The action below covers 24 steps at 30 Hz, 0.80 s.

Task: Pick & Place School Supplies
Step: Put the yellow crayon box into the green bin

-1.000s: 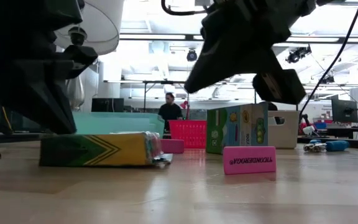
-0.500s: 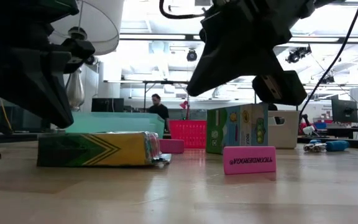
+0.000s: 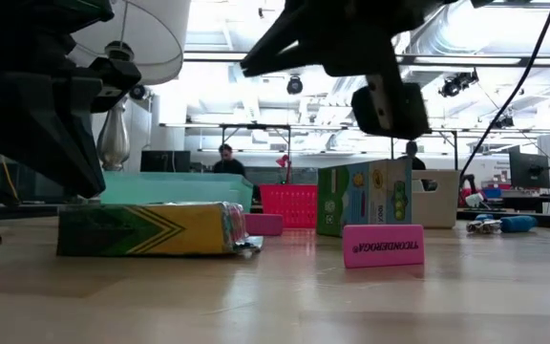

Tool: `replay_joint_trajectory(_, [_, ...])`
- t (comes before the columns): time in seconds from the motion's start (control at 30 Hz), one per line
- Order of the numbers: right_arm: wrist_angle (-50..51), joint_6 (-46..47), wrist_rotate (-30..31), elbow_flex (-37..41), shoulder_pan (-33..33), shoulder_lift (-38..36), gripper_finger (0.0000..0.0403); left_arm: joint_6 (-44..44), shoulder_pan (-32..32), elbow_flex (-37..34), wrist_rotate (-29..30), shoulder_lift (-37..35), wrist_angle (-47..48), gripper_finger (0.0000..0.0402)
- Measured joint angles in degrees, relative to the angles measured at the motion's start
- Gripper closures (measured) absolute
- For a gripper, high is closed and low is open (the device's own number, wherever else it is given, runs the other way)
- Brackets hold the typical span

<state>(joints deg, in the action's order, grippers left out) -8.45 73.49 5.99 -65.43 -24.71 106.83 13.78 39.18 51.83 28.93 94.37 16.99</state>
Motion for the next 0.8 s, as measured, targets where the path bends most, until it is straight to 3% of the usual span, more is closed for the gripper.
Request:
replay_joint_trajectory(0.37, [-3.4, -15.5, 1.5, 0.0, 0.0, 0.0, 0.0390, 0.0, 0.0, 0.0, 0.0, 0.0, 0.2, 0.0401])
replay_joint_trajectory(0.8, [-2.7, -28.3, 4.6, 0.0, 0.0, 0.0, 0.0251, 0.4, 0.0, 0.1, 0.1, 0.0, 0.2, 0.0401])
